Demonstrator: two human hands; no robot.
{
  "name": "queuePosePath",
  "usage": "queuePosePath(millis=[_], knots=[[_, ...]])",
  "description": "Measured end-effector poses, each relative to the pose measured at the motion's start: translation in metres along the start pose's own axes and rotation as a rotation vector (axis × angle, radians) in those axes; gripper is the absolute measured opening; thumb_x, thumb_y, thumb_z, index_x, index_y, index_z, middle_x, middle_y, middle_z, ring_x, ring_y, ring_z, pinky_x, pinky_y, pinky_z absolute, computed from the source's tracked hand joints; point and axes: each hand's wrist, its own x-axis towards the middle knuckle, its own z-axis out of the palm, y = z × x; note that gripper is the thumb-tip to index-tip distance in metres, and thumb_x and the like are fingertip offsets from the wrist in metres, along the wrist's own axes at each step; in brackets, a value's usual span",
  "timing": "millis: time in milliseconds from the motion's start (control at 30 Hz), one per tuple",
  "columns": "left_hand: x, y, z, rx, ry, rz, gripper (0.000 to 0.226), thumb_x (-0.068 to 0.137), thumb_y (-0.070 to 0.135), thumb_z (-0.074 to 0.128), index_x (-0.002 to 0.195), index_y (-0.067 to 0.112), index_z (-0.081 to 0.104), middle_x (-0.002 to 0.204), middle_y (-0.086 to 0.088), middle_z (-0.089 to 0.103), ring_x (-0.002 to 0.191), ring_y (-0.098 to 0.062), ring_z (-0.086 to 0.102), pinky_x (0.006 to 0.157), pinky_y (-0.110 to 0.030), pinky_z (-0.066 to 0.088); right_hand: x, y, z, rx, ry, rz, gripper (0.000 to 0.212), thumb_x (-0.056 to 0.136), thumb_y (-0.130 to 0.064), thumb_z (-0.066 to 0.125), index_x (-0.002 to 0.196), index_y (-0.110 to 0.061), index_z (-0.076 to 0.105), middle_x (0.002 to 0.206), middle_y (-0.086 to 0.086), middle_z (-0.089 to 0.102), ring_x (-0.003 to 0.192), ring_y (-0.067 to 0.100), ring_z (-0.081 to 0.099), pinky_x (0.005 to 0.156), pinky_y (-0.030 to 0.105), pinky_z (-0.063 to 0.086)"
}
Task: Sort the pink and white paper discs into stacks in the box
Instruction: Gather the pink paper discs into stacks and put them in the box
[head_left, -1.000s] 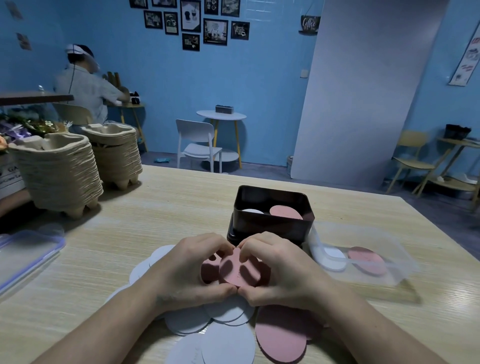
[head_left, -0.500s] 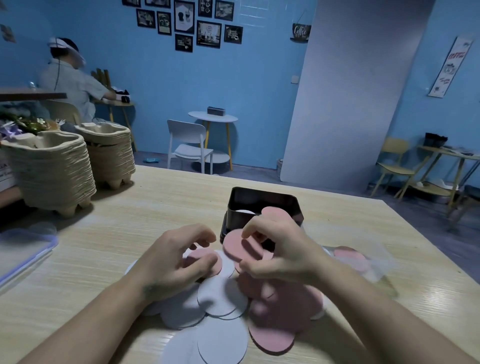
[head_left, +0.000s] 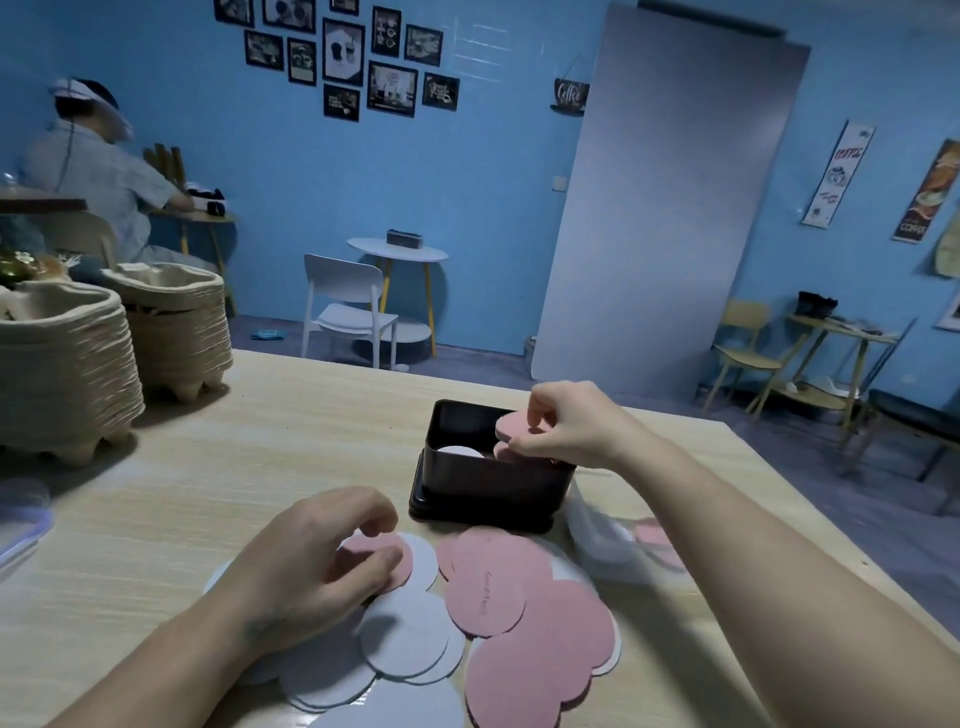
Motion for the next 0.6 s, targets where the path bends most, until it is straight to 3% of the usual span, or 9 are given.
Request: queuePosePath(millis=[233,367,500,600], knots=[[0.001,0.002,0.001,-0.028,-0.017,0.010,0.015,0.089,0.044,0.060,0.096,0.031,0.062,0.089,0.021,0.062,0.086,-0.006,0.063,0.074,-0.030,0.050,0.010,0.004,0.013,-0.297,-0.061,-0.032,0.042,0.077,-0.066,0.072,0.078,-0.025,0.064,0.084,-0.005,0.067,0.087,0.023,0.063,0.068,0.033,0.043],[0.001,0.002,0.002,-0.042,-0.039,0.015,0.013,0.090,0.044,0.061,0.097,0.034,0.060,0.090,0.021,0.061,0.087,-0.006,0.062,0.075,-0.029,0.050,0.012,0.002,0.012,-0.290,-0.085,-0.043,0.047,0.077,-0.069,0.069,0.074,-0.022,0.063,0.080,-0.003,0.065,0.081,0.025,0.064,0.069,0.034,0.056],[0.001,0.001,0.004,-0.053,-0.038,0.005,0.015,0.090,0.046,0.061,0.098,0.033,0.061,0.092,0.022,0.062,0.089,-0.006,0.063,0.073,-0.029,0.051,0.014,-0.010,0.013,-0.295,-0.040,-0.096,0.042,0.081,-0.065,0.070,0.078,-0.023,0.062,0.083,-0.006,0.061,0.083,0.022,0.059,0.063,0.032,0.042],[0.000,0.000,0.004,-0.058,-0.032,0.000,0.017,0.090,0.047,0.060,0.099,0.032,0.061,0.093,0.022,0.063,0.090,-0.007,0.064,0.074,-0.029,0.051,0.019,-0.017,0.021,-0.310,-0.023,-0.071,0.035,0.081,-0.056,0.071,0.076,-0.023,0.059,0.084,-0.006,0.065,0.085,0.024,0.058,0.070,0.035,0.043]])
